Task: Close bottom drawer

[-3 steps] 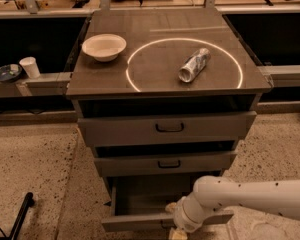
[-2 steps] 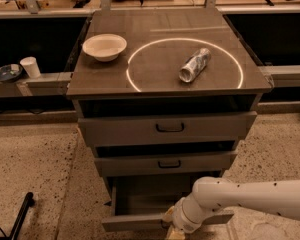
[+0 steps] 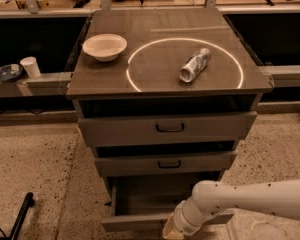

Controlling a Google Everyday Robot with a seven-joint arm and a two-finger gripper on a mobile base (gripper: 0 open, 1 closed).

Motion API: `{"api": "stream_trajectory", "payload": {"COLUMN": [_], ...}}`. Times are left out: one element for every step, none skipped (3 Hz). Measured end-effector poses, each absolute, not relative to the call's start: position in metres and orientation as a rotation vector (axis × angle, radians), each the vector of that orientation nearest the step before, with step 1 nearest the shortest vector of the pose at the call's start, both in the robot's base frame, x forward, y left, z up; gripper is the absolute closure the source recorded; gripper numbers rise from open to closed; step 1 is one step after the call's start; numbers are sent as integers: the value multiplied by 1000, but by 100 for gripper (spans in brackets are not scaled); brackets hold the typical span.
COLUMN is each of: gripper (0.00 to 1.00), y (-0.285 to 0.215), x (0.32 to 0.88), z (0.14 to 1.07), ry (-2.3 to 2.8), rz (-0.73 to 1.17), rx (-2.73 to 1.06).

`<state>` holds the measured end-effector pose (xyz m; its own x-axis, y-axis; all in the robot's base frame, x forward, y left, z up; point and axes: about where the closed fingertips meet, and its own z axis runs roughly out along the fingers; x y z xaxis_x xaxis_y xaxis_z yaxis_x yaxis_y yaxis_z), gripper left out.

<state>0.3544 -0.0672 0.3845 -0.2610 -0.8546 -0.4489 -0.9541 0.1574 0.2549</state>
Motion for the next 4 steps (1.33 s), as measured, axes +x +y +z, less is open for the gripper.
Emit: {"api": "stream_trajectory", "payload": {"gripper": [100, 100, 100, 100], "y": [-67, -66, -54, -39], "x": [338, 338, 348, 363], "z": [323, 291, 258, 221], "ry": [2236, 2201, 2147, 2084], "rz": [760, 722, 671, 615], "rx": [-1741, -1703, -1675, -1630]}}
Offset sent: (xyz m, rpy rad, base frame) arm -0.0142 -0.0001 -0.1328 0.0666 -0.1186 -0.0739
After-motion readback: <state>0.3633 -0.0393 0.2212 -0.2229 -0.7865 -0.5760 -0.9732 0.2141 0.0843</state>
